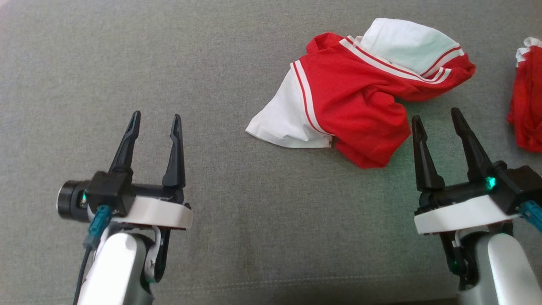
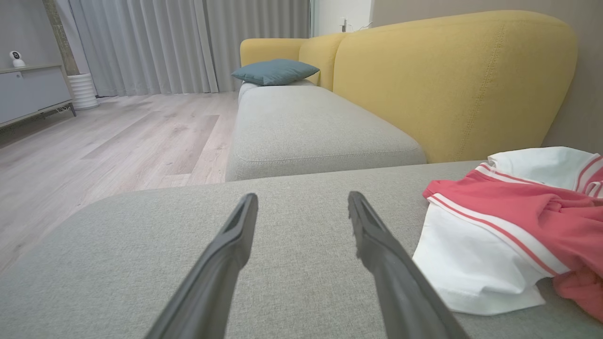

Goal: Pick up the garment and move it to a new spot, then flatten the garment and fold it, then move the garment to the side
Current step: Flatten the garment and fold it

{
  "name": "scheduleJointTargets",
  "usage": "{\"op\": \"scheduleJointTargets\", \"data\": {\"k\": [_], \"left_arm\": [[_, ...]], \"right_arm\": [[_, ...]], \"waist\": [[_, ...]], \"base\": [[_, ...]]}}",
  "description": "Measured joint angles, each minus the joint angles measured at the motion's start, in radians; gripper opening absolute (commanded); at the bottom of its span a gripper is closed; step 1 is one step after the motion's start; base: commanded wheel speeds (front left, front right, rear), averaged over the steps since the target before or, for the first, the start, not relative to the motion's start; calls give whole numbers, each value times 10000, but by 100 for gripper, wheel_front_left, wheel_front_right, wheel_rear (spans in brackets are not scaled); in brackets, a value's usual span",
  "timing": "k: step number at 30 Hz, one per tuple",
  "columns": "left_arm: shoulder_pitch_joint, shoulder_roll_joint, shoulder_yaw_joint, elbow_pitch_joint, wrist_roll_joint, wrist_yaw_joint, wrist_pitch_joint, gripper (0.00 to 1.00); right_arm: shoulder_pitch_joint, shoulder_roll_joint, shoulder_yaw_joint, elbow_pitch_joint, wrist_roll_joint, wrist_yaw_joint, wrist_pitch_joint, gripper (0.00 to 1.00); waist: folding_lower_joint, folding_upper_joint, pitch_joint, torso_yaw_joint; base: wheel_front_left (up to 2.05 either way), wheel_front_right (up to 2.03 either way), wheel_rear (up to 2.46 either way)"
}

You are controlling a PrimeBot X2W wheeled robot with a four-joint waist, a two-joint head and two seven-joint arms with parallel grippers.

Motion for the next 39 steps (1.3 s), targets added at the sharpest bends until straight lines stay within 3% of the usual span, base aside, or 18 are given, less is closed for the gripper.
{"op": "scheduleJointTargets", "data": {"k": [11,15,22,28,29,31,32,39], "left_arm": [[0,10,-17,-8,-2,29,0,100],[-12,13,-21,-35,-2,35,0,100],[-183,-2,-94,-48,-2,29,0,100],[-416,-79,-150,-54,-2,21,0,100],[-426,-94,-150,-54,-2,21,0,100],[-426,-102,-148,-52,-2,21,0,100],[-426,-109,-144,-50,-2,19,0,100],[-425,-127,44,-44,-2,19,0,100]], "right_arm": [[-18,15,274,-13,-2,0,573,100],[-358,4,1095,485,15,0,1509,100],[-2337,-253,2897,1390,6,0,2663,100],[-3110,-383,3229,2472,-276,0,3630,100],[-3110,-382,3237,2529,-282,0,3712,65],[-3110,-382,3254,2568,-278,0,3758,11],[-3109,-376,3260,2562,-263,0,3708,0],[-3062,-288,3022,1787,247,0,2443,0]], "waist": [[0,0,48,63],[0,0,222,72],[0,0,615,214],[0,0,819,386],[0,0,834,409],[0,0,850,426],[0,0,862,439],[0,0,832,306]], "base": [[0,0,0],[0,0,0],[0,0,0],[0,0,0],[0,0,0],[0,0,0],[0,0,0],[0,0,0]]}}
